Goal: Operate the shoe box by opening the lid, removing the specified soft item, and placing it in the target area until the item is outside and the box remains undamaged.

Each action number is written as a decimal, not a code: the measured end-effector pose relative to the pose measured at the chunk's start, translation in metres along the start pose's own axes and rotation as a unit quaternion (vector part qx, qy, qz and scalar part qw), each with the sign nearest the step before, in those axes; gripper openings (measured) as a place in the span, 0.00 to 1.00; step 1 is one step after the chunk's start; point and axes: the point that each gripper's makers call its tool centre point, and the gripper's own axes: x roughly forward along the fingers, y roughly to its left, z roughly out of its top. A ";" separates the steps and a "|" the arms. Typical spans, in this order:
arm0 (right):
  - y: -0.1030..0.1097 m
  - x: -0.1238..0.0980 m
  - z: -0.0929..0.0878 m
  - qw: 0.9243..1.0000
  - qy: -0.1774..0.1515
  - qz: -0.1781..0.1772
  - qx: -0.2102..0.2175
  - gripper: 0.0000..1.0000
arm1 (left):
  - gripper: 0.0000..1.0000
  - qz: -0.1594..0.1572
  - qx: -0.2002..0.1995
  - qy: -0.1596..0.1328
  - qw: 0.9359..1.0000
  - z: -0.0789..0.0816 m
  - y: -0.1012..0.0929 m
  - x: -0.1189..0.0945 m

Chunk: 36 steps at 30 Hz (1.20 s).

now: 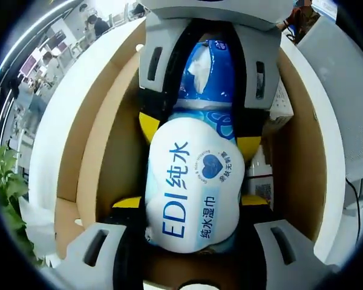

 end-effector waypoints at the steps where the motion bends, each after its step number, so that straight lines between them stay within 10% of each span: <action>1: 0.000 0.000 0.000 1.000 -0.001 -0.001 0.002 0.43 | 0.58 0.000 0.002 0.003 1.000 0.000 0.000 -0.001; 36: -0.006 -0.050 0.033 0.999 -0.024 -0.027 0.001 0.43 | 0.58 0.017 0.034 0.019 0.999 0.028 0.006 -0.053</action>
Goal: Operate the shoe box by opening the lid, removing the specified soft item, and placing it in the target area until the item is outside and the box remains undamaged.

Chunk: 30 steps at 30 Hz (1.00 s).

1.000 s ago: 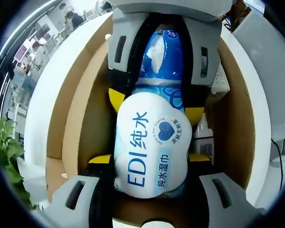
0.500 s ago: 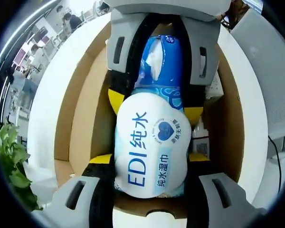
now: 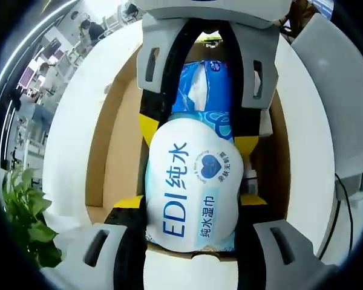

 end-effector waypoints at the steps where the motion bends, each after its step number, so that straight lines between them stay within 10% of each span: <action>1: -0.001 -0.004 0.002 1.000 -0.001 -0.001 0.000 0.43 | 0.58 0.001 0.001 0.000 1.000 0.003 0.001 -0.003; 30: -0.010 -0.104 0.001 1.000 -0.007 -0.027 -0.004 0.43 | 0.58 0.013 0.025 -0.020 0.999 0.093 -0.002 -0.047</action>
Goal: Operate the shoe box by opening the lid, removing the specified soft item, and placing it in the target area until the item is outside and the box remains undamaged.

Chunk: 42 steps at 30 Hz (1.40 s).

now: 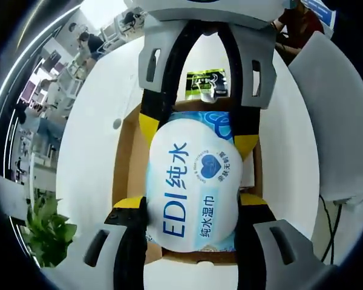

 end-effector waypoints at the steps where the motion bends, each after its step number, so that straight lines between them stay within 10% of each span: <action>1: 0.000 -0.003 -0.001 1.000 0.000 -0.001 0.000 0.43 | 0.58 0.000 0.001 -0.001 1.000 0.003 0.000 0.000; 42: -0.024 -0.110 -0.108 1.000 0.012 -0.021 0.020 0.43 | 0.58 -0.017 0.023 -0.032 0.999 0.142 -0.009 0.058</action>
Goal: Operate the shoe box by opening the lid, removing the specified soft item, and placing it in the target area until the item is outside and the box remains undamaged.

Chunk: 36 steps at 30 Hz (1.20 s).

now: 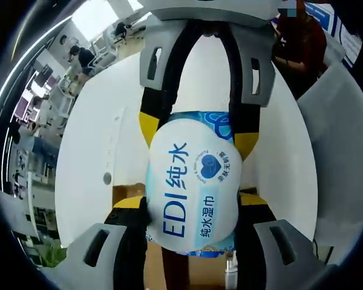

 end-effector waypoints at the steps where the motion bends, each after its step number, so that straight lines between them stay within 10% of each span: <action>1: -0.001 -0.002 -0.003 1.000 0.001 0.000 -0.001 0.43 | 0.58 0.000 -0.001 -0.001 1.000 0.003 0.000 0.002; 22: -0.008 -0.012 -0.059 1.000 0.024 0.002 0.005 0.43 | 0.58 -0.011 -0.003 -0.019 1.000 0.034 -0.004 0.053; 36: -0.009 0.010 -0.086 0.999 0.037 0.017 0.004 0.43 | 0.58 -0.015 -0.017 -0.019 1.000 0.024 -0.009 0.086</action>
